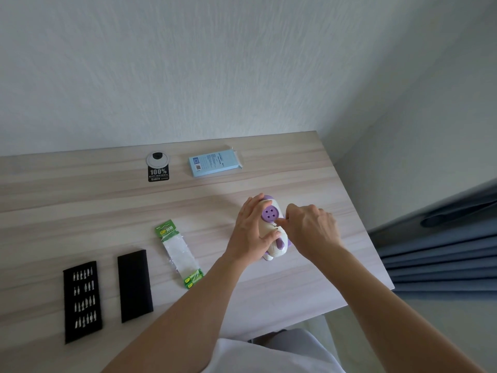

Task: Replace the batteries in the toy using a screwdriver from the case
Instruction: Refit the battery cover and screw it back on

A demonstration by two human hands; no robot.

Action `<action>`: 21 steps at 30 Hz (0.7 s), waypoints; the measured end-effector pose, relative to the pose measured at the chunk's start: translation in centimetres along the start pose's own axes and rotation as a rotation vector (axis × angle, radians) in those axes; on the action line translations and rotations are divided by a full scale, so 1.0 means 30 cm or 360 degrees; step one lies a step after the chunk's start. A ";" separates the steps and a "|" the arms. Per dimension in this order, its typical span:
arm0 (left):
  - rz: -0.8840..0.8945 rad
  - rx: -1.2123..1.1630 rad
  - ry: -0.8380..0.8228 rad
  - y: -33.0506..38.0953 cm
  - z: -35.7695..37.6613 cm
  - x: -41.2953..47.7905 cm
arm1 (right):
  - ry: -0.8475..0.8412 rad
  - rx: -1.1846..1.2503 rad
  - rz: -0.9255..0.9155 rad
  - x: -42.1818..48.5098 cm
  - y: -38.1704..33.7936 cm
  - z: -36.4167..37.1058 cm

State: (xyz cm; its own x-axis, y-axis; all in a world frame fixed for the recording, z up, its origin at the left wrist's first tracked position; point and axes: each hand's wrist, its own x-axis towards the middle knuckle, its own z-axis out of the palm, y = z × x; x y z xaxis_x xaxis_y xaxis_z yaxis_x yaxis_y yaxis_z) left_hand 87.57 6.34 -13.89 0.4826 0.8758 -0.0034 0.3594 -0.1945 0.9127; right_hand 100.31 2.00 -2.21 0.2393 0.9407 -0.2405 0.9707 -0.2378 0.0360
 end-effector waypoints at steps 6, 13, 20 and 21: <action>-0.0012 0.0003 -0.0003 -0.001 -0.002 0.000 | -0.0002 0.0166 -0.0028 -0.010 -0.008 -0.001; 0.0001 0.0009 0.0003 0.009 -0.002 0.002 | -0.0002 -0.0078 0.0011 0.002 -0.019 -0.007; -0.0001 0.0020 -0.0007 -0.003 -0.002 -0.001 | -0.0088 0.0256 -0.0040 0.005 0.000 -0.019; -0.0012 0.0016 -0.0006 -0.002 0.000 0.000 | -0.0083 0.0221 -0.0068 -0.001 0.002 -0.017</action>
State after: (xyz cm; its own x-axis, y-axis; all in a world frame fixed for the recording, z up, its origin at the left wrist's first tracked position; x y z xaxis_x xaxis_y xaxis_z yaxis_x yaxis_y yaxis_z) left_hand 87.56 6.36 -13.95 0.4829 0.8756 -0.0120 0.3712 -0.1923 0.9084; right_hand 100.38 2.09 -1.71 0.1930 0.9376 -0.2892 0.9665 -0.2325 -0.1087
